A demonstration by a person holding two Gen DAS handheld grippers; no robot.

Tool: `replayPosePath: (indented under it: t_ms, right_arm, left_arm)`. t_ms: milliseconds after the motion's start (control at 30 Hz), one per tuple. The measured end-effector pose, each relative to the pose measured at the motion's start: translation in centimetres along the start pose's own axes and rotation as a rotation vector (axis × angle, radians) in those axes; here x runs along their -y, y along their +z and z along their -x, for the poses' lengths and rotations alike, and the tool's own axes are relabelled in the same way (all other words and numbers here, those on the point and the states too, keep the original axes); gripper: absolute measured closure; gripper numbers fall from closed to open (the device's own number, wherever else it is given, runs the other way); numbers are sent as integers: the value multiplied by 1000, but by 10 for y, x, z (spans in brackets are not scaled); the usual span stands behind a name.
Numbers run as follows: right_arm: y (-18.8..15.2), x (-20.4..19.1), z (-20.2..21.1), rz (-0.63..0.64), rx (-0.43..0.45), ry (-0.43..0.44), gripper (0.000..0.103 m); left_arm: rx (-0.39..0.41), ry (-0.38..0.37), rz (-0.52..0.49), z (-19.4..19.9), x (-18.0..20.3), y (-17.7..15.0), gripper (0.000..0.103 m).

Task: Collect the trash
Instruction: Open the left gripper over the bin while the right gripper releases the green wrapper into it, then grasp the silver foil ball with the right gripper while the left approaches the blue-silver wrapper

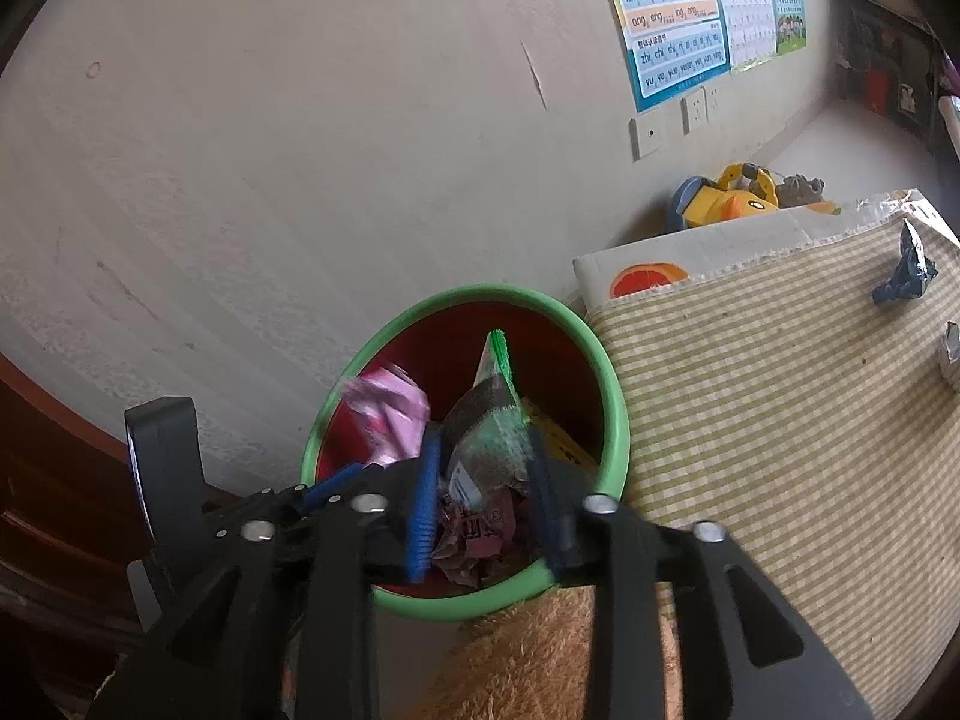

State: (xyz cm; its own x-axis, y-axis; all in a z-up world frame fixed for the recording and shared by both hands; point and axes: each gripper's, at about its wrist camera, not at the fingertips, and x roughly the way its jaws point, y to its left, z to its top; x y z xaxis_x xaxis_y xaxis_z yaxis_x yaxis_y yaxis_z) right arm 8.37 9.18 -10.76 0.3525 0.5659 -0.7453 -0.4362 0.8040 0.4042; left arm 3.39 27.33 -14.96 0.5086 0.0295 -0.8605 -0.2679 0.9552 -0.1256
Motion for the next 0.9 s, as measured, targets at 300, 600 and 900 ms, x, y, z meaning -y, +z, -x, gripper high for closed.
replayPosePath:
  t_ms: [300,600,900]
  right_arm:
    - [-1,-1,-2,-1,-2,1,39]
    - [-2,36,22,-36,90,-134,37]
    - [3,250,84,-530,252,-541,25]
  left_arm:
    - [31,7,23,5,-3,0,45]
    - [31,3,16,7,-2,-1,45]
    - [10,3,-16,1,11,-5,45]
